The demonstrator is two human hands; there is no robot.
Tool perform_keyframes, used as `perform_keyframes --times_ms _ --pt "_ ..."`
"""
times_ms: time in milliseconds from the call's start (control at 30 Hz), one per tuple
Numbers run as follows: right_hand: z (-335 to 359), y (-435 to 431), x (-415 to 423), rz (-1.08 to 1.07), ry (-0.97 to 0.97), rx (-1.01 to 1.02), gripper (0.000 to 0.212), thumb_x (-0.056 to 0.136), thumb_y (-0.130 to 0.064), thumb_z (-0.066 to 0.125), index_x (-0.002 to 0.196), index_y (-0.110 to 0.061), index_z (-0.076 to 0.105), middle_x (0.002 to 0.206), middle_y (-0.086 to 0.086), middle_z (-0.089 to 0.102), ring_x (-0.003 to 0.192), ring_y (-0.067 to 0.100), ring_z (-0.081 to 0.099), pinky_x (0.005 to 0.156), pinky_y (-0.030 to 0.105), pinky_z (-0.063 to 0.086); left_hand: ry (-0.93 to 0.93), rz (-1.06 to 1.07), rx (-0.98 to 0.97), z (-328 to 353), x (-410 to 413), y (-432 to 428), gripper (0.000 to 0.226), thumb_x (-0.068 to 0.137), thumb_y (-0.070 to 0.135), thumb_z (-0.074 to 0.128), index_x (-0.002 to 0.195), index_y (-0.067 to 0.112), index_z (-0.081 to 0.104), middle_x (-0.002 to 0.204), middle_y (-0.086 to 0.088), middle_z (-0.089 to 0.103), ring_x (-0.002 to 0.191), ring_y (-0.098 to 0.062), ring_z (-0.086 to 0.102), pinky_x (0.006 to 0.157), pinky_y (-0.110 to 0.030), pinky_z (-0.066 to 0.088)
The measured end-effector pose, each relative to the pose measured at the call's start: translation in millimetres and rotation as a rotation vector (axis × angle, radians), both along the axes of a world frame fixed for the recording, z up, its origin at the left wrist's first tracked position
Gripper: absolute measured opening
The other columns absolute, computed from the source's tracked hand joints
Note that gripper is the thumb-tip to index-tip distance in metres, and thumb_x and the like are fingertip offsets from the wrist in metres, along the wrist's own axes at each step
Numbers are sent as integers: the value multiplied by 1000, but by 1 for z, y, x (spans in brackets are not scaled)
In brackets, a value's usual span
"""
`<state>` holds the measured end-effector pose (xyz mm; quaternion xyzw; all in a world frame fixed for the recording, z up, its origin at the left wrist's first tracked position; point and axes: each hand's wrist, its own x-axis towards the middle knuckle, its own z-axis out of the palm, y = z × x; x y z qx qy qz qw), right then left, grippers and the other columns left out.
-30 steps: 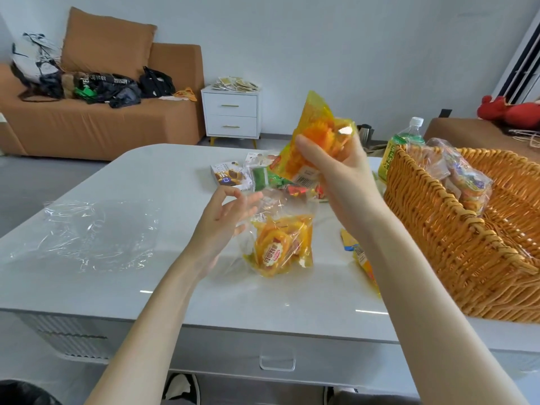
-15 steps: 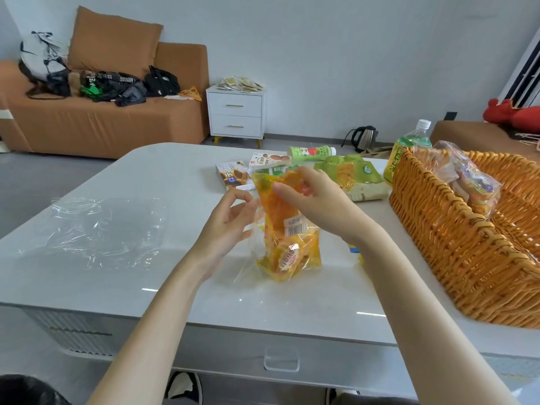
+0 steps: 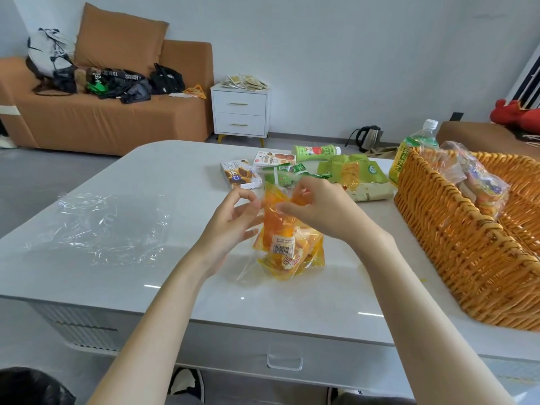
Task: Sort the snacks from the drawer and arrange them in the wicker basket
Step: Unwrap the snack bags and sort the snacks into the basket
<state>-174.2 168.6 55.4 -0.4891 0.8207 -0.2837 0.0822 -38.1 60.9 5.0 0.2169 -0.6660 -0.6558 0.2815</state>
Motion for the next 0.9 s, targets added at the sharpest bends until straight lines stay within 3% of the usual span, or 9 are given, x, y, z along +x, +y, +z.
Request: perform_keyframes --times_ms 67,100,200,333,533,600,700,833,900 --pt "-1 0 0 16 116 109 33 88 -60 53 103 -31 60 105 -5 67 104 19 59 99 44 43 -14 -5 -15 -1 0 0 13 95 30 52 93 18 48 112 -6 69 105 -25 65 99 -43 47" --pt "0 1 -1 18 176 181 35 92 -61 45 110 -37 61 110 -6 68 116 20 55 112 55 25 -14 -4 -20 -1 0 0 13 95 31 52 93 19 48 108 -6 69 102 -24 66 100 -45 47" --pt "4 4 -1 55 229 320 35 99 -52 35 126 -45 56 119 -12 66 131 18 45 108 68 -11 -17 -5 -53 -3 0 1 13 95 31 51 89 20 48 95 -4 67 94 -19 63 100 -48 46" --pt "2 2 4 18 477 216 27 87 -57 55 92 -37 71 90 -13 71 107 14 61 105 69 -17 -26 -45 -92 -5 1 5 12 94 33 52 86 24 51 105 -9 66 98 -19 59 95 -42 45" --pt "3 4 -1 -175 488 -116 35 84 -39 57 54 -21 57 53 -7 63 72 13 64 117 50 -13 10 6 -84 1 9 -1 13 93 36 51 89 24 49 107 8 72 104 -11 66 85 -18 45" --pt "-4 1 8 -110 524 -29 38 86 -48 56 58 -22 63 55 -8 62 74 11 64 116 52 -15 10 -23 -115 0 8 2 19 88 40 53 89 21 50 100 -3 73 90 -14 67 76 -16 44" --pt "-9 -2 25 57 562 172 40 87 -58 53 75 -26 73 75 -11 64 91 11 63 111 61 -17 -11 -47 -148 -2 6 5 22 86 43 53 89 21 50 79 -13 64 68 -18 55 73 -31 44" --pt "1 3 25 139 472 345 38 93 -57 46 103 -32 74 90 -14 62 121 12 52 107 67 -19 -30 -34 -121 -7 7 0 15 94 41 53 87 29 51 109 -31 63 93 -49 61 92 -56 47" --pt "5 7 25 157 473 372 34 94 -54 45 106 -37 71 103 -15 67 128 13 47 107 67 -20 -38 -18 -137 -6 6 -1 15 95 41 51 89 27 49 113 -18 68 103 -37 64 95 -50 49"
